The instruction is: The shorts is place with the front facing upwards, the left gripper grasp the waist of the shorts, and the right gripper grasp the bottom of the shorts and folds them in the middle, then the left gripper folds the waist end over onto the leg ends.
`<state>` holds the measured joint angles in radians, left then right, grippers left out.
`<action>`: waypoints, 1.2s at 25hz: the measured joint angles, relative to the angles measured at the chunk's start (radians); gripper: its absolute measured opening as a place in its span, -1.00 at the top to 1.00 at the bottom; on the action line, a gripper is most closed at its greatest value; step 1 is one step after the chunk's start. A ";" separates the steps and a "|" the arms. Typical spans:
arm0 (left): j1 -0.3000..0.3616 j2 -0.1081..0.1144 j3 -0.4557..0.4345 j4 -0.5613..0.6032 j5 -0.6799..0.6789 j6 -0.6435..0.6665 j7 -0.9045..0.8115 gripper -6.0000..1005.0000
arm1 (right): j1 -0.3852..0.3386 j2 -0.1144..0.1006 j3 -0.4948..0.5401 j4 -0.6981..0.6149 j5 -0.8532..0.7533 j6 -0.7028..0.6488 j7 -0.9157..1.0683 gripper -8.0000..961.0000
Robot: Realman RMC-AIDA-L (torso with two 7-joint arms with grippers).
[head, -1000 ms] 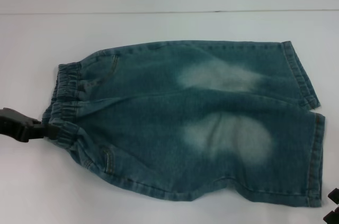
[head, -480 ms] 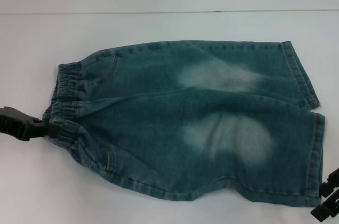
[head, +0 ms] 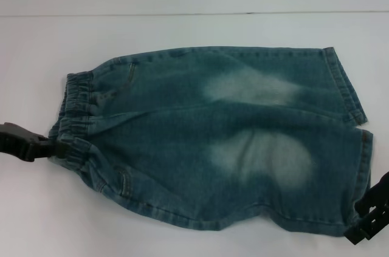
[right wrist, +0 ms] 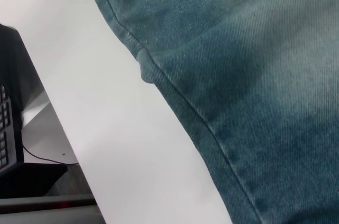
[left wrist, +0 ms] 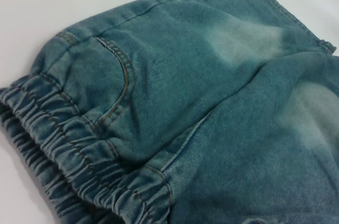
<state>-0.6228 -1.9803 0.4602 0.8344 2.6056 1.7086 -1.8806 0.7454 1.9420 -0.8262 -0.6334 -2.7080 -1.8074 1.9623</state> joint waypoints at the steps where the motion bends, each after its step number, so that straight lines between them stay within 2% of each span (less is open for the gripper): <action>1: 0.000 0.000 0.000 0.000 0.000 0.000 0.000 0.89 | 0.001 0.001 -0.003 0.000 0.000 0.000 -0.002 -0.91; 7: -0.001 0.000 0.000 0.000 0.001 0.002 0.000 0.89 | 0.005 0.008 -0.019 0.000 -0.009 0.021 -0.011 -0.78; 17: -0.003 -0.002 0.000 0.000 0.001 0.003 0.000 0.88 | 0.009 0.010 -0.029 0.000 -0.010 0.046 0.000 0.20; 25: -0.003 -0.002 0.000 0.000 0.001 0.008 0.000 0.87 | 0.009 0.012 -0.030 0.000 -0.010 0.045 0.002 0.67; 30: -0.003 0.002 -0.004 0.000 0.001 0.020 -0.002 0.86 | 0.002 0.006 -0.014 0.000 -0.004 0.038 -0.005 0.88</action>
<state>-0.6259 -1.9785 0.4567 0.8344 2.6062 1.7283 -1.8822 0.7473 1.9476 -0.8407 -0.6335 -2.7125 -1.7697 1.9575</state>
